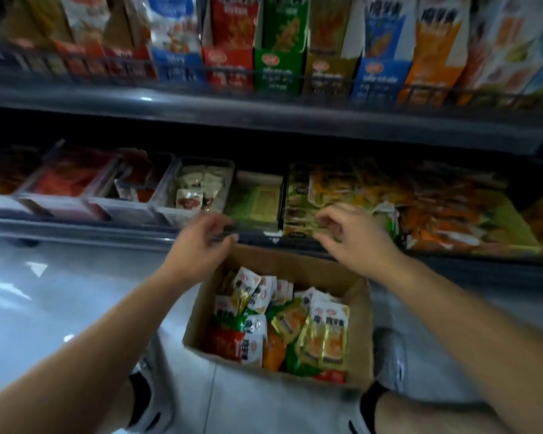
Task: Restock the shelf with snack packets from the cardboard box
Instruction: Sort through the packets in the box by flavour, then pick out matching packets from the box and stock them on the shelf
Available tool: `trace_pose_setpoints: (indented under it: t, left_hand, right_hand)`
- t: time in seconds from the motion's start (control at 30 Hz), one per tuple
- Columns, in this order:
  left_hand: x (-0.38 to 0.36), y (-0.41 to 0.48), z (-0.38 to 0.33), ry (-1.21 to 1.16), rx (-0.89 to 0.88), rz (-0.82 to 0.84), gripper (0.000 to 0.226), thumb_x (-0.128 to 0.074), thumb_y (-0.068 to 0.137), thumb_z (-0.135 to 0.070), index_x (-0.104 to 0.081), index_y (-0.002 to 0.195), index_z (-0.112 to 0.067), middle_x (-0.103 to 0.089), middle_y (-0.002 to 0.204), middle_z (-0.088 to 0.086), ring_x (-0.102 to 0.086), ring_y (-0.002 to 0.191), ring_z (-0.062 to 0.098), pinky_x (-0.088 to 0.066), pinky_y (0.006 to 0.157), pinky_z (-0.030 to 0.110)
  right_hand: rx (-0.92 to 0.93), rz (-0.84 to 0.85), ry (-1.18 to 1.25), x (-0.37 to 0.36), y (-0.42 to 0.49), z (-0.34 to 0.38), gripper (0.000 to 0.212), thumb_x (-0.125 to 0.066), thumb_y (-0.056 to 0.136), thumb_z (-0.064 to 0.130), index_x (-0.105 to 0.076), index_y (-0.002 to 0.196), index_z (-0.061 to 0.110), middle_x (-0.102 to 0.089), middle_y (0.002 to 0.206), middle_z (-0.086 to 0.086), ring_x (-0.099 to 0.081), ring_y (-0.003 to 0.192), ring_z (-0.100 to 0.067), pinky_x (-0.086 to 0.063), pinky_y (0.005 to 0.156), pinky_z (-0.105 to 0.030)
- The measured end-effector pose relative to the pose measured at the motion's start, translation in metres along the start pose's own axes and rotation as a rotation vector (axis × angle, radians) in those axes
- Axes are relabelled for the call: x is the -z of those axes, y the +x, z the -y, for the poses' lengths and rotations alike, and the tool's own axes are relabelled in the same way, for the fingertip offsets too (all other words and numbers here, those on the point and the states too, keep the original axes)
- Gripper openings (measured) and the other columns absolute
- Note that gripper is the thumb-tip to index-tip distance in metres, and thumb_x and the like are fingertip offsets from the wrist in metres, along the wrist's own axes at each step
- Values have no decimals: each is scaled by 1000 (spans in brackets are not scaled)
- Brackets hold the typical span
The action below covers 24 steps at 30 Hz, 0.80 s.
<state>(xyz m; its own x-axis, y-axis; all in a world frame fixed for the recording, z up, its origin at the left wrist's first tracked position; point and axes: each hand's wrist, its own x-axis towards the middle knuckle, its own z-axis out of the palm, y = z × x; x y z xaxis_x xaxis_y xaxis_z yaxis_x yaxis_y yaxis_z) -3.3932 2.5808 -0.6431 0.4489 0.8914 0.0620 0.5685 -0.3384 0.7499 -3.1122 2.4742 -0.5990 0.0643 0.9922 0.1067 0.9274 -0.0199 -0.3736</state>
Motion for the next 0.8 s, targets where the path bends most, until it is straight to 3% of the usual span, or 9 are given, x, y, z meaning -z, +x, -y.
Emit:
trace_pose_setpoints:
  t: [0.13, 0.27, 0.37, 0.43, 0.53, 0.67, 0.8]
  left_hand:
    - [-33, -42, 65, 113, 216, 71, 38, -74, 91, -33, -65, 126, -22, -50, 134, 5, -57, 115, 25, -49, 96, 37]
    - [-58, -61, 99, 124, 220, 166, 44, -72, 91, -29, -61, 131, -15, -40, 144, 10, -54, 123, 32, -48, 104, 42]
    - [-70, -70, 109, 95, 199, 167, 46, -74, 89, -25, -59, 132, -18, -28, 153, 3, -47, 132, 31, -44, 112, 47]
    - [-75, -74, 113, 87, 160, 121, 48, -74, 87, -29, -58, 132, -21, -26, 156, -3, -43, 136, 31, -45, 111, 52]
    - [-77, -78, 115, 87, 154, 96, 49, -72, 89, -34, -55, 134, -27, -22, 157, -10, -39, 142, 30, -46, 109, 54]
    - [-81, -77, 114, 96, 200, 71, 51, -73, 91, -31, -53, 138, -27, -23, 157, -10, -35, 144, 27, -45, 110, 53]
    - [-83, -76, 115, 84, 244, 72, 52, -70, 93, -33, -53, 141, -24, -31, 156, 0, -37, 142, 25, -43, 112, 49]
  right_hand:
    - [-137, 333, -24, -88, -28, -24, 36, -63, 96, 36, -58, 129, 23, -58, 120, 2, -56, 107, -18, -50, 83, -33]
    - [-255, 520, -21, -147, -58, -51, 35, -66, 94, 29, -60, 128, 22, -63, 120, -1, -60, 104, -20, -50, 83, -33]
    - [-338, 573, 45, -175, -67, -65, 33, -69, 92, 27, -65, 124, 25, -67, 123, -2, -62, 104, -19, -52, 86, -31]
    - [-358, 586, 23, -187, -67, -77, 37, -69, 92, 24, -63, 129, 24, -61, 133, -4, -55, 119, -22, -47, 97, -32]
    - [-418, 621, -89, -198, -65, -92, 61, -68, 92, 22, -43, 148, 21, -44, 150, -8, -37, 138, -27, -35, 114, -38]
    - [-488, 732, -142, -207, -61, -97, 84, -66, 91, 16, -15, 157, 22, -32, 157, -12, -36, 141, -32, -37, 114, -43]
    - [-470, 691, -108, -207, -65, -99, 72, -60, 94, 9, -24, 156, 22, -38, 155, -12, -43, 138, -28, -40, 111, -38]
